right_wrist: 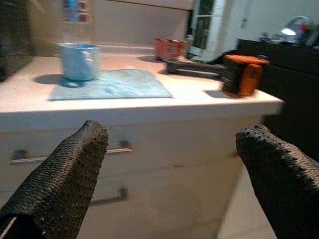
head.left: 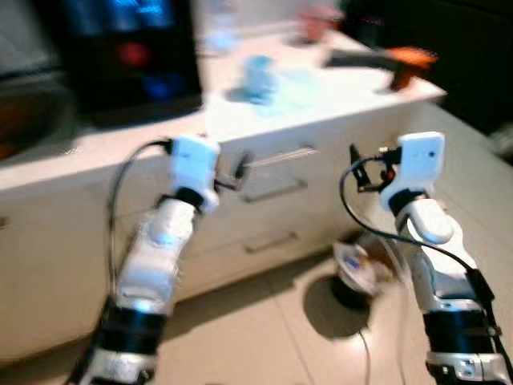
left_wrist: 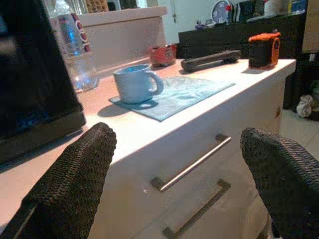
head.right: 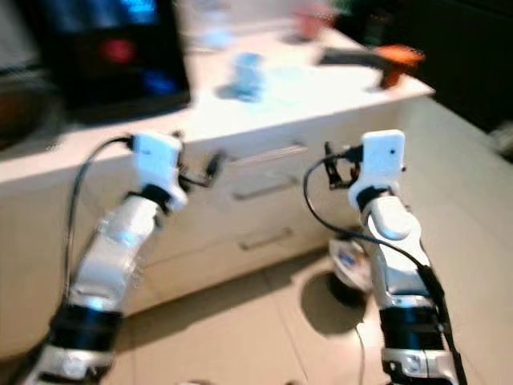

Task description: Kitchen organization

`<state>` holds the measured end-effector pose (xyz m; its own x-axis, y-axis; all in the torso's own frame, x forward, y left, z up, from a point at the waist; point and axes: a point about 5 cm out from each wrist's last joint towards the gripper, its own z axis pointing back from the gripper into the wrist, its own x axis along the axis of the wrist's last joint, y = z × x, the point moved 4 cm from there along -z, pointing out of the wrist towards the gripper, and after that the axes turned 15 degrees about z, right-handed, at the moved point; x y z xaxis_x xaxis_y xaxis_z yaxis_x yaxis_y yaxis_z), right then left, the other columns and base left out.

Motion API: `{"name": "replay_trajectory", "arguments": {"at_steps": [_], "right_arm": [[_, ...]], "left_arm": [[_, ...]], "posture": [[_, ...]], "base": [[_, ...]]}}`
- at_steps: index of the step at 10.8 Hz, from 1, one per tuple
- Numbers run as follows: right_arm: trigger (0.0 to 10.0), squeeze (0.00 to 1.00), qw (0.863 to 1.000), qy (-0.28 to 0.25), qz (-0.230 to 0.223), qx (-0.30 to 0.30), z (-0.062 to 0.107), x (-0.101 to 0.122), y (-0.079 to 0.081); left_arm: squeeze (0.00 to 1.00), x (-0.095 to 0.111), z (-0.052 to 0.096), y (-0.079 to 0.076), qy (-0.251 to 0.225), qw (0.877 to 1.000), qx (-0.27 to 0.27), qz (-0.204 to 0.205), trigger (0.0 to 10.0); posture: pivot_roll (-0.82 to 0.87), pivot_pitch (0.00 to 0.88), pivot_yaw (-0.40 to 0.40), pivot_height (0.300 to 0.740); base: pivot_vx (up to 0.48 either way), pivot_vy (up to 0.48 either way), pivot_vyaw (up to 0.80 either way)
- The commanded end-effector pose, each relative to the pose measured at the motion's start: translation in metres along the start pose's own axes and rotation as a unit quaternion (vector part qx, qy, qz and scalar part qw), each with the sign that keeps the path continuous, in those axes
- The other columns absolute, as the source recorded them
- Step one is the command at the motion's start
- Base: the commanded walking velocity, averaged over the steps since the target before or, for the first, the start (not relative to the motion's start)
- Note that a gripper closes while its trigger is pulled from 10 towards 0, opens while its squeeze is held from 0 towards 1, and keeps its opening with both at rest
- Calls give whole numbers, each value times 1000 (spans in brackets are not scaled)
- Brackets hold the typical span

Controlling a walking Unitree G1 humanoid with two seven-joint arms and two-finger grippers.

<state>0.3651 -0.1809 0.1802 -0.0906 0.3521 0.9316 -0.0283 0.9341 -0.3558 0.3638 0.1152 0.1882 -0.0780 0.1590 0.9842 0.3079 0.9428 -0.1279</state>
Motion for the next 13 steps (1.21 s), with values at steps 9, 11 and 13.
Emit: {"name": "replay_trajectory", "arguments": {"at_steps": [9, 11, 13], "right_arm": [[10000, 1000, 998, 59, 11, 11, 11, -43, 12], [10000, 1000, 993, 114, 20, 18, 22, -84, 19], [10000, 1000, 979, 195, 35, 39, 39, -137, 33]], "left_arm": [[0, -93, 18, 7, 143, 989, 3, 34, 10000], [0, -141, 42, 9, 215, 976, 0, 40, 10000], [0, -180, 66, 18, 275, 960, 19, 46, 10000]], "posture": [[126, 0, 71, 740], [110, 0, 67, 740], [91, 0, 68, 740]], "base": [[0, 0, -800], [0, 0, -800], [0, 0, -800]]}}
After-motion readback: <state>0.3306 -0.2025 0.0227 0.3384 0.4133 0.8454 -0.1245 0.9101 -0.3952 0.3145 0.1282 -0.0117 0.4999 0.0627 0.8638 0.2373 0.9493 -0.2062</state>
